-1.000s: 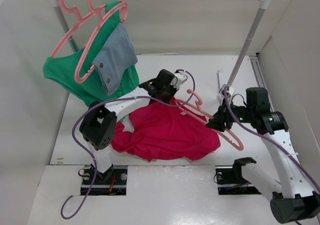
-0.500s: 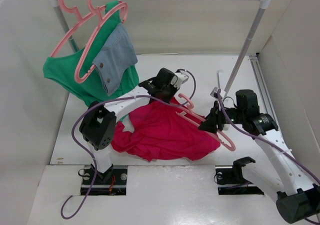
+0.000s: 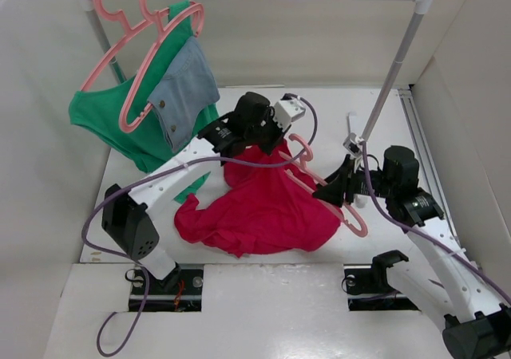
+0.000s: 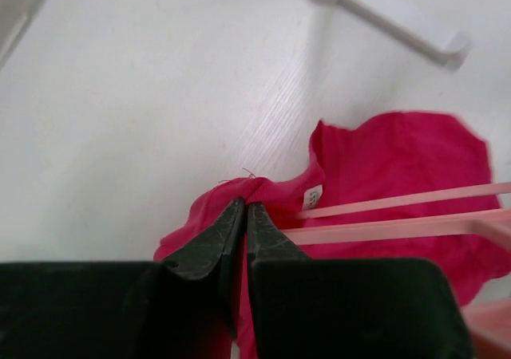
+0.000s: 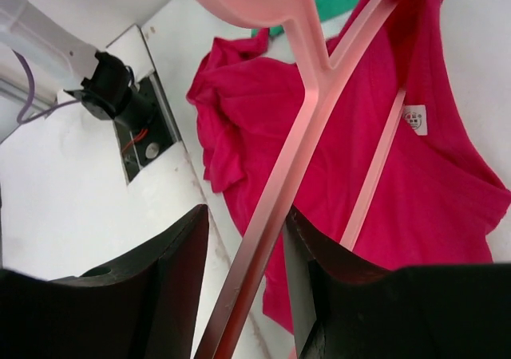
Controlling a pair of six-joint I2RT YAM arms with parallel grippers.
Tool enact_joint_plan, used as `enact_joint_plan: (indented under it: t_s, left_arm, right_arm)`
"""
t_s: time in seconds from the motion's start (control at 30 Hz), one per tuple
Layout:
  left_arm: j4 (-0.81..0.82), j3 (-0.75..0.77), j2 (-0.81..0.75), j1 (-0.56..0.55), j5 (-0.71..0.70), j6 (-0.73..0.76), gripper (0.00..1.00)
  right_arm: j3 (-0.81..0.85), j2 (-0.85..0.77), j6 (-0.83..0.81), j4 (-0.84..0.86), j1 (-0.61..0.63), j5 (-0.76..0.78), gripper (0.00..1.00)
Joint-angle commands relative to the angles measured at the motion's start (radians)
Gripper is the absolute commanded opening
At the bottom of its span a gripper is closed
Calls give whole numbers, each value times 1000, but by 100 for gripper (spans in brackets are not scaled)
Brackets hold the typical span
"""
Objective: Place the t-shirt on the hanger
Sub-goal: Place tshirt on hanger
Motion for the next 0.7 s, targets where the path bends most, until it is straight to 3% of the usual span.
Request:
enact_joint_plan:
  t_s: [0.0,0.33,0.67]
  left_arm:
    - [-22,108,-63,-14,87,24,0]
    - [-106,212,-105,-77,227,113,0]
    - [-83,153,-215,-31,500,131,0]
  right_arm:
    - [5,-16,47,172,8,-13,0]
    - [27,12,6,255,8,-2,0]
    - [48,33,-33,335,-55,-39,0]
